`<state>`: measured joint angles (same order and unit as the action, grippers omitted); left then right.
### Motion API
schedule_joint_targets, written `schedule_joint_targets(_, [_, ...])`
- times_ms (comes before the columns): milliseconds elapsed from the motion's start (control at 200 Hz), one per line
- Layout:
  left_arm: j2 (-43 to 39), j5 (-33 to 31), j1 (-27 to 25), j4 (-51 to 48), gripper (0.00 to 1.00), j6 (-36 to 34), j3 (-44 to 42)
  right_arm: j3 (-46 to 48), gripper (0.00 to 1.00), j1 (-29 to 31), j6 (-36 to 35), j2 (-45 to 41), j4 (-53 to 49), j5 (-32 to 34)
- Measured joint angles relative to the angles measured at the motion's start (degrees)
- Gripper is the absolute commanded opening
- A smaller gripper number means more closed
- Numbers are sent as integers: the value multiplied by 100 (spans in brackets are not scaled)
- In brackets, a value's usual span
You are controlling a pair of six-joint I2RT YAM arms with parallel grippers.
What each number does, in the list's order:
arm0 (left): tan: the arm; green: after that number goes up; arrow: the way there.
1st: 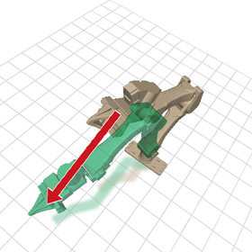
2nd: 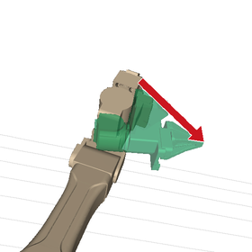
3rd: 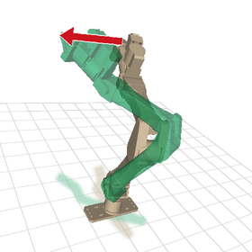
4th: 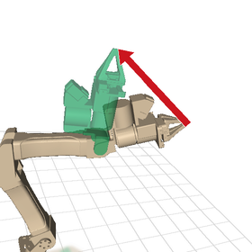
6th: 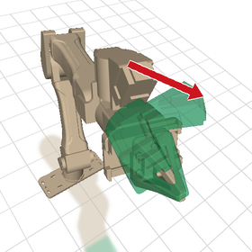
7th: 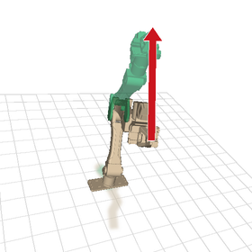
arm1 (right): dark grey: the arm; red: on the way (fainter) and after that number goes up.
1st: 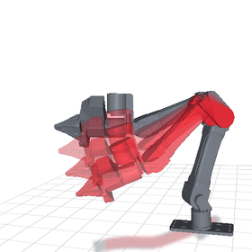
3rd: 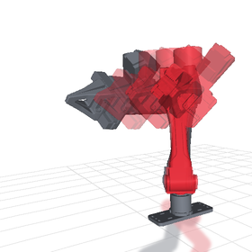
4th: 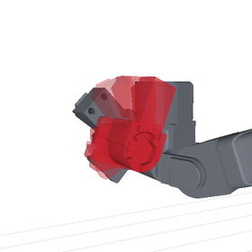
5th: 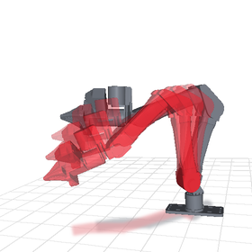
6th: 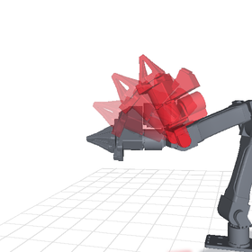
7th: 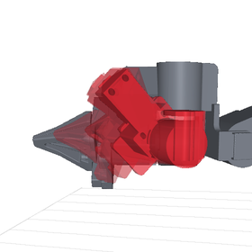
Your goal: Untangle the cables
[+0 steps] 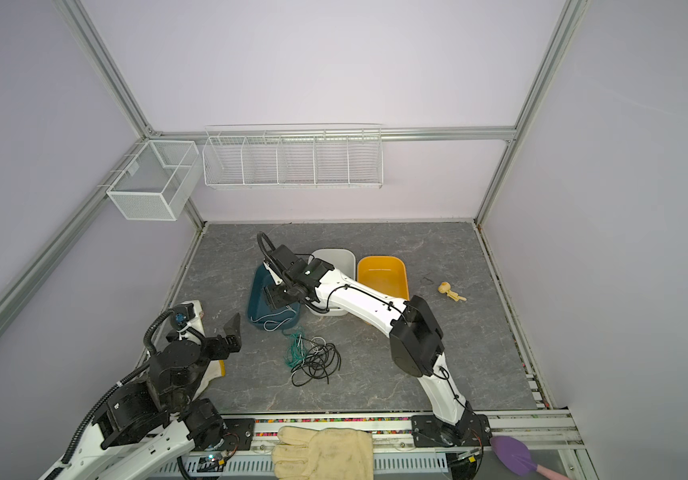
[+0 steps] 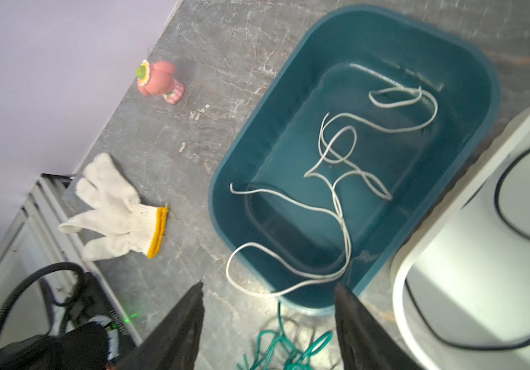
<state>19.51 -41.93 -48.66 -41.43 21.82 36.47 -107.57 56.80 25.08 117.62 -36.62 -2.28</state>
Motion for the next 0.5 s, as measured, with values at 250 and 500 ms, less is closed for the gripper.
schedule_joint_targets(250, [0,2,0,0,99,0,0,1475,64,227,1043,-507,802,-457])
schedule_joint_targets(500, [0,2,0,0,99,0,0,1871,65,435,1843,-487,1412,-651])
